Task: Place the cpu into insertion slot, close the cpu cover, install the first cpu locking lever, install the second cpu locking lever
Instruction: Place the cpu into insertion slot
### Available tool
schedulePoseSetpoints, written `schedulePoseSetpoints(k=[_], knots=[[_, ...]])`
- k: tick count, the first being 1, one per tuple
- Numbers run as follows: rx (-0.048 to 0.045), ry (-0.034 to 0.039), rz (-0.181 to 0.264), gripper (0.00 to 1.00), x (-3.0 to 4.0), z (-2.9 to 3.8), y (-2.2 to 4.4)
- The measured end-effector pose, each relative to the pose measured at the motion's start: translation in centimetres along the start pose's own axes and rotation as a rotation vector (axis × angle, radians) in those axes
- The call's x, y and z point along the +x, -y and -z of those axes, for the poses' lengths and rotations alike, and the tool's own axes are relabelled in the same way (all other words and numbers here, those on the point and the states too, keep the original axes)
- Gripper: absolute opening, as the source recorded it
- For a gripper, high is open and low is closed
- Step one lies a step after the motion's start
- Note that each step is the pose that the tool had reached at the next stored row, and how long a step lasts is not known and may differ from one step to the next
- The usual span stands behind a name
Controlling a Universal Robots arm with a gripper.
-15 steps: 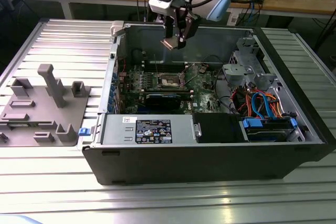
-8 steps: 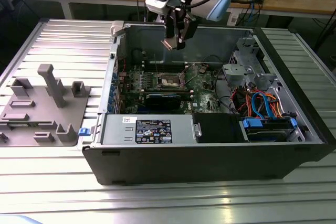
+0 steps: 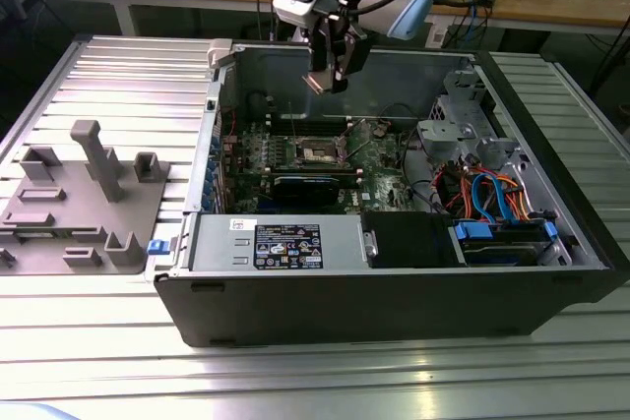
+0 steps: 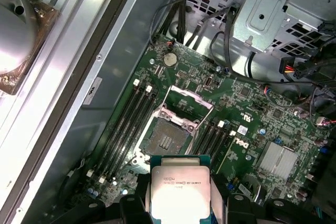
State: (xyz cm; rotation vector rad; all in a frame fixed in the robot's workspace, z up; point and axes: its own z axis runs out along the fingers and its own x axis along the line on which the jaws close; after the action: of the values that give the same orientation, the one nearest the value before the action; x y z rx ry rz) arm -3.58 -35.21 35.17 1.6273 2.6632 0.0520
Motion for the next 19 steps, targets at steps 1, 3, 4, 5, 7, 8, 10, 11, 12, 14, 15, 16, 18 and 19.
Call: schedulePoseSetpoints(k=[1, 3, 4, 5, 7, 8, 10, 11, 12, 14, 15, 16, 18, 19], knots=[[0.0000, 0.0000, 0.000, 0.54, 0.00, 0.00, 0.00], [0.0000, 0.0000, 0.000, 0.54, 0.01, 0.00, -0.01], [0.0000, 0.0000, 0.000, 0.54, 0.02, 0.00, -0.01], [0.0000, 0.0000, 0.000, 0.54, 0.03, 0.00, -0.01], [0.0000, 0.0000, 0.000, 0.54, 0.04, 0.00, -0.02], [0.0000, 0.0000, 0.000, 0.54, 0.04, 0.00, -0.02], [0.0000, 0.0000, -0.002, 0.54, 0.05, -0.01, -0.02], [-0.0003, 0.0002, -0.009, 0.54, 0.05, -0.03, -0.03], [-0.0001, 0.0008, -0.022, 0.54, 0.06, -0.07, -0.03], [0.0002, 0.0023, -0.056, 0.54, 0.05, -0.20, -0.02], [0.0000, 0.0027, -0.071, 0.54, 0.05, -0.26, -0.02], [0.0002, 0.0034, -0.086, 0.54, 0.05, -0.31, -0.02], [-0.0001, 0.0039, -0.105, 0.54, 0.11, -0.46, -0.03], [-0.0001, 0.0040, -0.109, 0.54, 0.17, -0.60, -0.07]])
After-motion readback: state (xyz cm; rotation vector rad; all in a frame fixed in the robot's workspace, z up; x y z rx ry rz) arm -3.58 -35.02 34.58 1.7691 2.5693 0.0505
